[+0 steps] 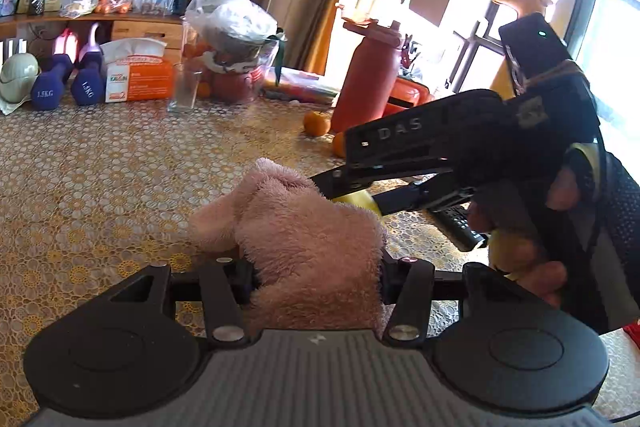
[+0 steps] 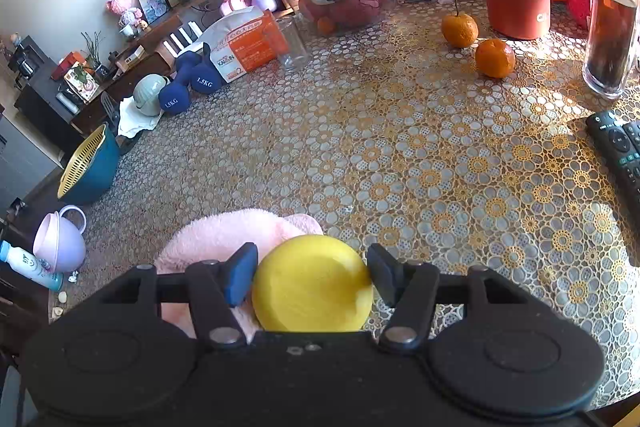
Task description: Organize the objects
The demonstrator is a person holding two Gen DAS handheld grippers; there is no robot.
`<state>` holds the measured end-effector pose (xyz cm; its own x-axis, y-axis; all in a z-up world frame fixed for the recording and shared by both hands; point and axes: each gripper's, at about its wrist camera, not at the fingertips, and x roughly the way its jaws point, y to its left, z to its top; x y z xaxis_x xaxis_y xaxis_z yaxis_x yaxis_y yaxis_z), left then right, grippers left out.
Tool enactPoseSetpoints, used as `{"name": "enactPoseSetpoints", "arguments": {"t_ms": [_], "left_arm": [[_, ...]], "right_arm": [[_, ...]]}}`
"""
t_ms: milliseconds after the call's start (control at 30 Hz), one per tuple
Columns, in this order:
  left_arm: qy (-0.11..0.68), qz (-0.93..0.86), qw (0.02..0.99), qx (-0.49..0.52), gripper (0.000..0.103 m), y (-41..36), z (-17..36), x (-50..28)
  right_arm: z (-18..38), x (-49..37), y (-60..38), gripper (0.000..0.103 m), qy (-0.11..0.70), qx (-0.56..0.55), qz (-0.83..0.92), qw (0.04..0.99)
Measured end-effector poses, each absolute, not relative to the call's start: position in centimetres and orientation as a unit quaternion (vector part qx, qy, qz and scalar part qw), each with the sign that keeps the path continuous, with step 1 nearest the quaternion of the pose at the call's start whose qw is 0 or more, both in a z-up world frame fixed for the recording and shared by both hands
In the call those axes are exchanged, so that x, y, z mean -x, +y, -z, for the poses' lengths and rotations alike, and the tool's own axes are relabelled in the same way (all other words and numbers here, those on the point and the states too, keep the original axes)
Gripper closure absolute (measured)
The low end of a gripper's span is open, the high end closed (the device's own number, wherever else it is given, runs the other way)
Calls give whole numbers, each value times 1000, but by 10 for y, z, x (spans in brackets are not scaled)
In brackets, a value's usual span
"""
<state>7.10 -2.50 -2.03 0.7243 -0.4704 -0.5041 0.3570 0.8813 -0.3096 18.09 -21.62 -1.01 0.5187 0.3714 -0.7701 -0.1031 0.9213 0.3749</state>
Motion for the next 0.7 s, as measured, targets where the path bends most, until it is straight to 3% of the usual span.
{"name": "enactPoseSetpoints", "arguments": {"t_ms": [500, 700], "left_arm": [[352, 142, 921, 92, 51, 3, 67, -113], [335, 165, 921, 114, 51, 8, 51, -94]], "right_arm": [[7, -184, -204, 43, 475, -132, -119, 862], [7, -184, -206, 43, 477, -140, -116, 860]]}}
